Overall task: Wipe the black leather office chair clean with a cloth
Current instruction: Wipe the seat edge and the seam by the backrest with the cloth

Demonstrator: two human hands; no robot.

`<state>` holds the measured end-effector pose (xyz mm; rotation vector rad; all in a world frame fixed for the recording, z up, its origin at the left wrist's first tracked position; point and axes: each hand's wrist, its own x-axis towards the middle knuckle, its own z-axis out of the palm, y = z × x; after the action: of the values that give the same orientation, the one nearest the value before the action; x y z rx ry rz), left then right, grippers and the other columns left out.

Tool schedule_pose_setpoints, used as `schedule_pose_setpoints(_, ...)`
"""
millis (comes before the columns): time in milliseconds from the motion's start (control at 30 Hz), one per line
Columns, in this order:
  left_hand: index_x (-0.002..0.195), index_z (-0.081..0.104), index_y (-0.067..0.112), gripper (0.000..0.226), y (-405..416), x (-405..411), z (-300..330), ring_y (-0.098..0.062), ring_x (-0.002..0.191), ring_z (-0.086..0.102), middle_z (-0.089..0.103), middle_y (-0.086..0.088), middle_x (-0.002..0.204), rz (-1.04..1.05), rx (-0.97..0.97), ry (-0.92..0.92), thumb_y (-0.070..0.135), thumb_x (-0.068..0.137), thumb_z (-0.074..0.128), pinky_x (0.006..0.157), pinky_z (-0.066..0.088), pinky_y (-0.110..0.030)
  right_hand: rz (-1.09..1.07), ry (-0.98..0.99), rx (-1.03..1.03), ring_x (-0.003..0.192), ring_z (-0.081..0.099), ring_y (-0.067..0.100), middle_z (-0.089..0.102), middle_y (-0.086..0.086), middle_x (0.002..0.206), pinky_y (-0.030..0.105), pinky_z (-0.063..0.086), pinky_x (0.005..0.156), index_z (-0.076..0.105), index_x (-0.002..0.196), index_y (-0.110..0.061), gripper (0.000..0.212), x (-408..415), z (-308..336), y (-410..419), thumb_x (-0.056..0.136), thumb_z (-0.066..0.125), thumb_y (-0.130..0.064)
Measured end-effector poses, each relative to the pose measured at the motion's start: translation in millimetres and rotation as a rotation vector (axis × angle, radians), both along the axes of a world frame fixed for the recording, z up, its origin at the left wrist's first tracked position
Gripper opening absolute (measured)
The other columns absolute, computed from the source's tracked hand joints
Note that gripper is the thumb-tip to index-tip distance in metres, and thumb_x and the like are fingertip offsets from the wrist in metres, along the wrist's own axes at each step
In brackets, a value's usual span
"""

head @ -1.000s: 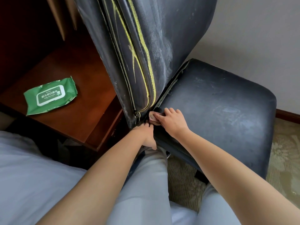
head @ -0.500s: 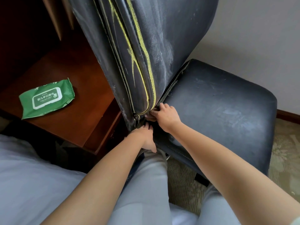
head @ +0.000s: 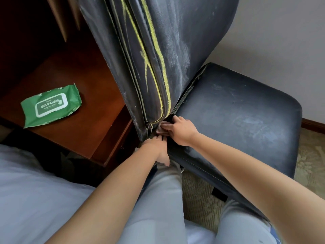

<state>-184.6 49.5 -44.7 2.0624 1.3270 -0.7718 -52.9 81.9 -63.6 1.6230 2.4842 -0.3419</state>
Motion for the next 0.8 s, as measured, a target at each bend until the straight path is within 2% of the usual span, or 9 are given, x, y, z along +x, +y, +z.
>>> schedule_pose_setpoints(100,0.152,-0.006,0.006,0.107,1,1,-1,-0.027,0.148,0.001,-0.005,-0.012,0.16,-0.002,-0.005,0.01,0.047,0.084,0.065,0.118,0.02,-0.045,-0.02,-0.092,0.095,0.111,0.042,0.029,0.045,0.007,0.116,0.035,0.034,0.084,0.035,0.142,-0.04,0.044,6,1,10,0.098,0.04,-0.032)
schedule_pose_setpoints(233,0.152,-0.009,0.007,0.107,0,-1,-1,-0.026,0.148,-0.005,-0.015,-0.013,0.159,0.004,-0.011,0.01,0.045,0.085,0.065,0.119,0.016,-0.043,-0.298,-0.04,0.086,0.113,0.042,0.031,0.045,0.01,0.119,0.036,0.037,0.086,0.044,0.137,-0.035,0.042,-7,-2,17,0.096,0.043,-0.027)
schedule_pose_setpoints(333,0.152,-0.007,0.007,0.107,-1,-2,-1,-0.026,0.148,-0.004,-0.011,-0.013,0.16,0.013,-0.017,0.005,0.045,0.084,0.066,0.119,0.014,-0.042,-0.2,0.048,0.01,0.111,0.043,0.031,0.044,0.009,0.117,0.036,0.041,0.084,0.042,0.139,-0.036,0.044,-11,-9,1,0.095,0.046,-0.031)
schedule_pose_setpoints(433,0.152,-0.008,0.007,0.108,2,-1,-1,-0.026,0.148,-0.004,-0.01,-0.012,0.16,0.02,-0.029,-0.005,0.046,0.083,0.066,0.119,0.014,-0.044,-0.092,0.003,0.035,0.108,0.045,0.031,0.046,0.009,0.115,0.034,0.038,0.08,0.034,0.143,-0.039,0.045,4,-9,0,0.099,0.04,-0.035)
schedule_pose_setpoints(500,0.152,-0.009,0.007,0.109,2,-2,-2,-0.026,0.148,-0.006,-0.013,-0.012,0.16,0.027,-0.034,-0.013,0.046,0.084,0.066,0.119,0.016,-0.046,-0.157,-0.049,0.089,0.108,0.045,0.031,0.048,0.009,0.115,0.034,0.037,0.079,0.033,0.143,-0.039,0.044,6,-7,9,0.1,0.038,-0.035)
schedule_pose_setpoints(600,0.153,-0.008,0.009,0.109,-1,-5,-3,-0.025,0.148,-0.005,-0.014,-0.011,0.16,0.05,-0.028,-0.05,0.045,0.083,0.067,0.119,0.016,-0.044,-0.293,0.059,0.001,0.111,0.044,0.031,0.046,0.008,0.114,0.035,0.039,0.08,0.039,0.141,-0.037,0.045,-11,-6,7,0.097,0.045,-0.029)
schedule_pose_setpoints(700,0.154,-0.004,0.011,0.109,-4,-7,-3,-0.026,0.148,0.001,-0.005,-0.009,0.161,0.084,-0.025,-0.081,0.046,0.081,0.069,0.118,0.018,-0.044,-0.168,0.09,-0.073,0.106,0.047,0.029,0.042,0.002,0.104,0.032,0.04,0.072,0.038,0.14,-0.04,0.047,-15,-11,-6,0.096,0.049,-0.03)
schedule_pose_setpoints(800,0.153,-0.009,0.012,0.11,-9,-9,-1,-0.029,0.147,0.005,-0.016,-0.005,0.16,0.139,-0.073,-0.106,0.045,0.081,0.069,0.116,0.025,-0.048,-0.191,0.044,-0.019,0.109,0.047,0.029,0.048,0.005,0.115,0.032,0.04,0.073,0.037,0.14,-0.044,0.043,-6,-7,-1,0.098,0.044,-0.036)
